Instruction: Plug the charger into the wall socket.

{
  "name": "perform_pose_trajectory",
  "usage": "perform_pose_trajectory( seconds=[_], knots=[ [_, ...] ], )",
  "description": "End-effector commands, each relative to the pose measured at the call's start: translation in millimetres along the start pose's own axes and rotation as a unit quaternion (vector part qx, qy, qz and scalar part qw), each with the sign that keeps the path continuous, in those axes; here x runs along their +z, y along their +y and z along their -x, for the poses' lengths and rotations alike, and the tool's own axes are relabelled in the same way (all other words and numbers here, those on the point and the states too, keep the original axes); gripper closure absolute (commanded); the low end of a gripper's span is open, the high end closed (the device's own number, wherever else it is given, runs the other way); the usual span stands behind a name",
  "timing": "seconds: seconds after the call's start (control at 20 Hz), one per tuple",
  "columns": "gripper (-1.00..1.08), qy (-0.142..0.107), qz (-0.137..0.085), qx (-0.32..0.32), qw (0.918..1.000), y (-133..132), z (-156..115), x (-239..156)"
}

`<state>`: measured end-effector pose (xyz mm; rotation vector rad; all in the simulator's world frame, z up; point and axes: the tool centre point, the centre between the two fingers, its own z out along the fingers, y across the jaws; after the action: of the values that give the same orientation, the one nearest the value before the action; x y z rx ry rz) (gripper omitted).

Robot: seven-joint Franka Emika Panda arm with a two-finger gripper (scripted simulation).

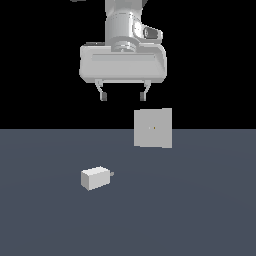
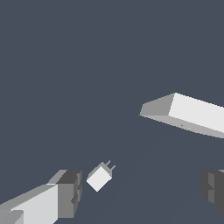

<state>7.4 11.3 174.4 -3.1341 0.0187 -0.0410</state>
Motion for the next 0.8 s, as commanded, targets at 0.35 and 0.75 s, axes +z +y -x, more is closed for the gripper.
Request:
perform_pose_trajectory(
  seconds=[0.35,0.75],
  knots=[
    [-0.92,0.005,0.002,0.014,0.9999,0,4,3],
    [-0.92,0.02,0.009,0.06,0.998,-3,17,14]
  ],
)
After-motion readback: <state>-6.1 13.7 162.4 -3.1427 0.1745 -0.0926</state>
